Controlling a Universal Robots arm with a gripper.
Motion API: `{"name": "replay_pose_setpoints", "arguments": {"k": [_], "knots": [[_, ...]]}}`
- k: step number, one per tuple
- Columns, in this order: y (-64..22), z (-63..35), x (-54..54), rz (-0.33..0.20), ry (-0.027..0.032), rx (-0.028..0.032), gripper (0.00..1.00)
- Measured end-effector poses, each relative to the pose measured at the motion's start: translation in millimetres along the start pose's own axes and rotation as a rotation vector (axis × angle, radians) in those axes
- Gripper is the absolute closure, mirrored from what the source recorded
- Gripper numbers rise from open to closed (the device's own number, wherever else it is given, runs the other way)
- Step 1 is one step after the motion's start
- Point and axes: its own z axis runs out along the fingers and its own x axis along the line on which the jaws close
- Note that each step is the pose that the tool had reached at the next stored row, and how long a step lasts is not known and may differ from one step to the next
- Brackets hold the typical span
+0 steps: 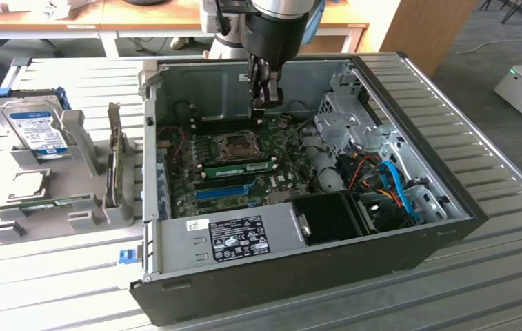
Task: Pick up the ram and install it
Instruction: 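Press down the ram until it locks into place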
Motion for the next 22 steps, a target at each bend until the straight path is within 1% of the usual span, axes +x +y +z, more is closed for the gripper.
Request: {"name": "replay_pose_setpoints", "arguments": {"k": [22], "knots": [[0.0,0.0,0.0,0.374,-0.0144,0.0310,0.89]]}}
